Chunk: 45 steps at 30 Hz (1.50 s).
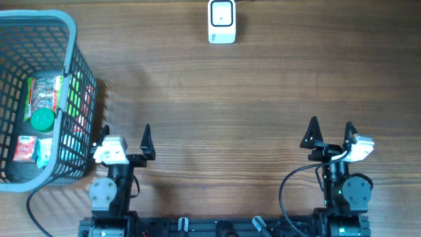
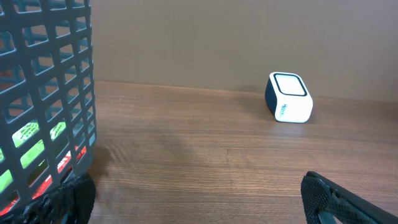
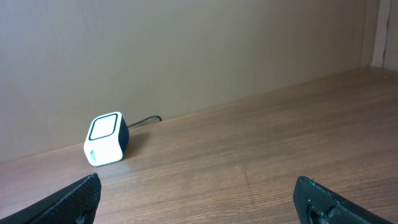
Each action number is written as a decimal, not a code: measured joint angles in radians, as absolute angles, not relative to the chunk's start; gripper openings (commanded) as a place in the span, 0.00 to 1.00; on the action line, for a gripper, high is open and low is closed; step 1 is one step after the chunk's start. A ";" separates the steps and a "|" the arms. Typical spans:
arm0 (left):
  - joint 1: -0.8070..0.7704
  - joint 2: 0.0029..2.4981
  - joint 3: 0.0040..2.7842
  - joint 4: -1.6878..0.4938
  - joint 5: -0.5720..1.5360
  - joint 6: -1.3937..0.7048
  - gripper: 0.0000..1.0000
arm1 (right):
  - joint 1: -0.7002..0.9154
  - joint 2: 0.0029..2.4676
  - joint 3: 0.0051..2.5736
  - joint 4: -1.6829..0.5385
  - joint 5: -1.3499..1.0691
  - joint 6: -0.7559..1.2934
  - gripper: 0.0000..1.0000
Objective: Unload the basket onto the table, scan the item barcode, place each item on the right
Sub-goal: 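Raise the left gripper and swing it toward the grey basket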
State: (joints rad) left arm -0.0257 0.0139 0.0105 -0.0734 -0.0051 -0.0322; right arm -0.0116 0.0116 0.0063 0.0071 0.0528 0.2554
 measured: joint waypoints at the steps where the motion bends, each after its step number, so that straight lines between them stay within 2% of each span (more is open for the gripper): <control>1: -0.026 0.014 0.010 -0.074 -0.005 -0.032 1.00 | -0.012 0.012 0.006 0.007 0.053 0.255 1.00; 45: -0.046 0.014 0.010 -0.071 0.022 -0.032 1.00 | -0.012 0.012 0.006 0.007 0.053 0.255 1.00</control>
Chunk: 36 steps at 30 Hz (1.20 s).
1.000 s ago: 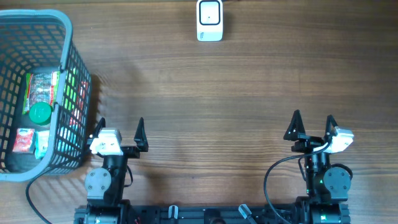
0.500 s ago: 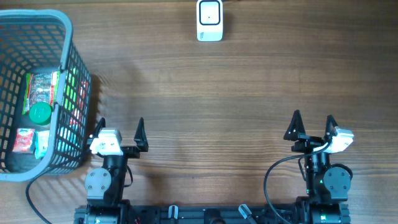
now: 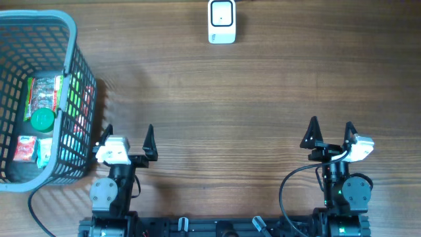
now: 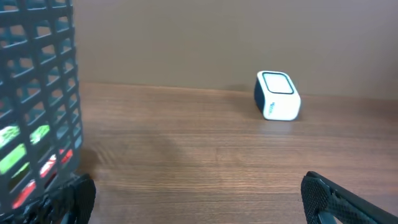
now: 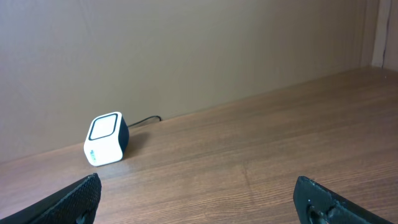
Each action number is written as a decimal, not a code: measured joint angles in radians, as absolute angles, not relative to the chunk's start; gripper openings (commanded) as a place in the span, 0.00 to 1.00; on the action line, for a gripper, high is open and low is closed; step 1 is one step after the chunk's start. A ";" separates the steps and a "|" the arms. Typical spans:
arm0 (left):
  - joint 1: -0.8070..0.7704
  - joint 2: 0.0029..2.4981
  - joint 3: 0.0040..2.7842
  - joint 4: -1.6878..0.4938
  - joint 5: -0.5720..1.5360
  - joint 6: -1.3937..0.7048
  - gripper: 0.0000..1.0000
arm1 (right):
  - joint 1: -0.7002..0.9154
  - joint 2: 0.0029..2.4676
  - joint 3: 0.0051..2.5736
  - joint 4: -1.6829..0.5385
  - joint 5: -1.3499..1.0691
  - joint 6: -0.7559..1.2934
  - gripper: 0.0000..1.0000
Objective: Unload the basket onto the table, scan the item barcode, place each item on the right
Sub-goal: 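Raise the left gripper and swing it toward the grey basket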
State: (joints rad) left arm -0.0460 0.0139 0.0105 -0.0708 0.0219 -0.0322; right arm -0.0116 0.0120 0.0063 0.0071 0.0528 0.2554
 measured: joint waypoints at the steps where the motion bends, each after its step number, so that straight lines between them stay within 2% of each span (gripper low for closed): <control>1: -0.046 0.014 0.010 -0.068 0.041 -0.039 1.00 | -0.012 0.012 0.006 0.007 0.053 0.255 1.00; 9: -0.046 0.014 0.013 -0.066 0.121 -0.146 1.00 | -0.012 0.012 0.006 0.007 0.053 0.255 1.00; 13: -0.046 0.021 0.071 -0.157 0.158 -0.160 1.00 | -0.012 0.012 0.006 0.007 0.053 0.255 1.00; 23: -0.046 0.198 0.364 -0.302 0.220 -0.164 1.00 | -0.012 0.012 0.006 0.007 0.053 0.255 1.00; 32: -0.046 0.495 0.826 -0.645 0.250 -0.163 1.00 | -0.012 0.013 0.006 0.007 0.053 0.255 1.00; 36: -0.046 0.507 0.853 -0.678 0.271 -0.164 1.00 | -0.012 0.013 0.006 0.007 0.053 0.255 1.00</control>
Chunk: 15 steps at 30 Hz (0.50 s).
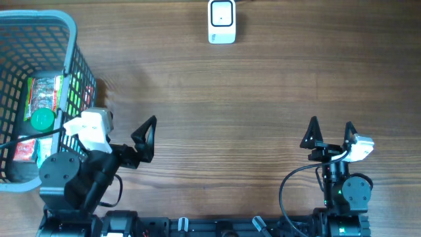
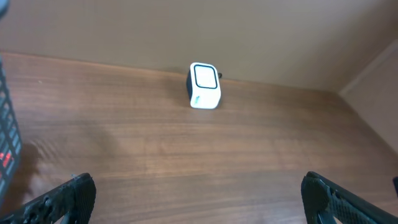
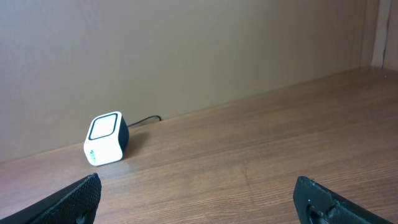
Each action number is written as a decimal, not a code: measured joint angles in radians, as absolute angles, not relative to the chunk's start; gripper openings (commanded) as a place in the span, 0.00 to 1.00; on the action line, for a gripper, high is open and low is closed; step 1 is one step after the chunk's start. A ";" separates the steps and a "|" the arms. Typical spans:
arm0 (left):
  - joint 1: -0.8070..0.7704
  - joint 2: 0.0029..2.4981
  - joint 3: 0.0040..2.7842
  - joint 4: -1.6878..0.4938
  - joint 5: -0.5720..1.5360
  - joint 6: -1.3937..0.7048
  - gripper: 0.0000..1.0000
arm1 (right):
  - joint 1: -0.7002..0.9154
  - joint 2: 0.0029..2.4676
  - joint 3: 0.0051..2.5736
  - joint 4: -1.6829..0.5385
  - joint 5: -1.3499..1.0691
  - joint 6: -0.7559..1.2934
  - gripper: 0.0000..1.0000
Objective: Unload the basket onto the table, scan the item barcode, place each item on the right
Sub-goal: 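Raise the left gripper and swing it toward the grey basket, then reach into the basket and grasp the green-lidded jar with the left gripper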
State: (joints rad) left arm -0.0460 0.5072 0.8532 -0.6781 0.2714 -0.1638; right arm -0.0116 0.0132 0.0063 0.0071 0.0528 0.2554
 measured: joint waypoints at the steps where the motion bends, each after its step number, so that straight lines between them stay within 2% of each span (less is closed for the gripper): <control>1: -0.046 0.508 0.853 -0.682 0.278 -0.167 1.00 | -0.012 0.013 0.006 0.007 0.053 0.255 1.00; 8: -0.046 0.546 0.870 -0.726 0.295 -0.216 1.00 | -0.012 0.013 0.006 0.007 0.053 0.255 1.00; 15: -0.046 0.702 1.054 -0.761 0.377 -0.239 1.00 | -0.012 0.014 0.006 0.007 0.053 0.255 1.00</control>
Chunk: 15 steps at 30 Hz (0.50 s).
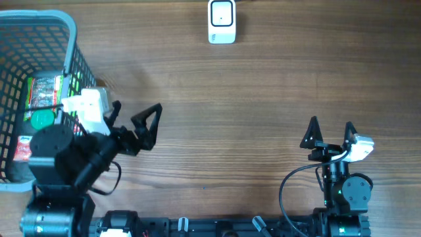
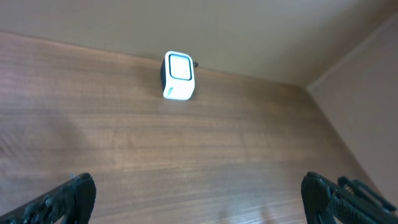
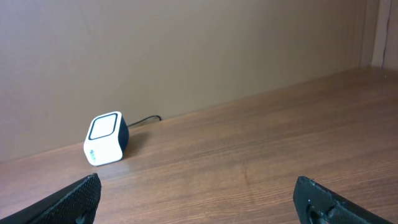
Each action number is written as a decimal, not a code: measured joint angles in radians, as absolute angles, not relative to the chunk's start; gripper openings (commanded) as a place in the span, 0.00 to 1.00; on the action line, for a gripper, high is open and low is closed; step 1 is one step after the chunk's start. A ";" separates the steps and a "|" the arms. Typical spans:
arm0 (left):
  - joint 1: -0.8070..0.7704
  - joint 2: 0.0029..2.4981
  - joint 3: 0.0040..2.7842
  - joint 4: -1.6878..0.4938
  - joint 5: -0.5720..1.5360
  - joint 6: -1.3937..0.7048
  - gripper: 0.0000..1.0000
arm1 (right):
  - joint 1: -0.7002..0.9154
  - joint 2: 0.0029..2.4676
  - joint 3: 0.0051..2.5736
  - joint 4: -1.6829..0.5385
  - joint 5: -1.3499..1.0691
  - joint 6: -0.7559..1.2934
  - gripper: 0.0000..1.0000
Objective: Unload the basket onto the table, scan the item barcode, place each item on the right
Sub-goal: 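Reach into the basket and grasp the green-lidded jar with the left gripper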
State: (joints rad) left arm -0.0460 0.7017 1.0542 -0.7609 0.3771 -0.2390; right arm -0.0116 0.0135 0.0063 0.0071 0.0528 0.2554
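Note:
The white barcode scanner [image 1: 222, 22] stands at the far edge of the table, also seen in the left wrist view [image 2: 178, 75] and the right wrist view [image 3: 106, 147]. Several packaged items lie in the grey basket [image 1: 39, 16] at the left: a snack packet [image 1: 43, 91], a green lid [image 1: 36, 119] and a red packet [image 1: 22, 149]. My left gripper [image 1: 133, 120] hangs raised just right of the basket, open and empty [image 2: 198, 202]. My right gripper [image 1: 331, 127] sits open and empty at the near right [image 3: 196, 199].
The scanner's black cable [image 3: 144, 120] runs off behind it toward the back wall. The basket's mesh side wall [image 1: 80, 74] stands close to the left arm's body. Bare wooden tabletop [image 1: 263, 99] lies between the grippers and the scanner.
My left arm has risen and moved further from the near edge. Its camera now looks down on the table from higher up, with the basket out of its view. The right arm has not moved.
Both grippers stood open at the near edge, the left one right beside the basket. The left had then shifted slightly, later it was lifted and angled rightward, and now it is higher above the table. The right arm, the scanner and the basket items kept their places.

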 measured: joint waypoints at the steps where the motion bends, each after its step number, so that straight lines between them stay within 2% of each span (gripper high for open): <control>1: -0.046 0.727 1.094 -0.781 0.370 -0.241 1.00 | -0.012 0.014 0.006 0.007 0.053 0.255 1.00; 4: -0.030 0.836 1.277 -0.913 0.231 -0.278 1.00 | -0.012 0.014 0.006 0.007 0.053 0.255 1.00; 7: 0.056 0.978 1.505 -0.997 0.111 -0.329 1.00 | -0.012 0.014 0.006 0.007 0.053 0.255 1.00; 11: 0.228 1.164 1.786 -1.118 0.056 -0.406 1.00 | -0.012 0.015 0.006 0.007 0.053 0.255 1.00; 12: 0.337 1.242 1.883 -1.163 0.049 -0.448 1.00 | -0.012 0.015 0.006 0.007 0.052 0.255 1.00; 15: 0.503 1.370 1.923 -1.225 0.041 -0.493 1.00 | -0.012 0.016 0.006 0.007 0.052 0.255 1.00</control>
State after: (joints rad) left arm 0.5030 1.3705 1.9228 -1.2255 0.0410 -0.4934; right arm -0.0116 0.0158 0.0063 0.0071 0.0525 0.2554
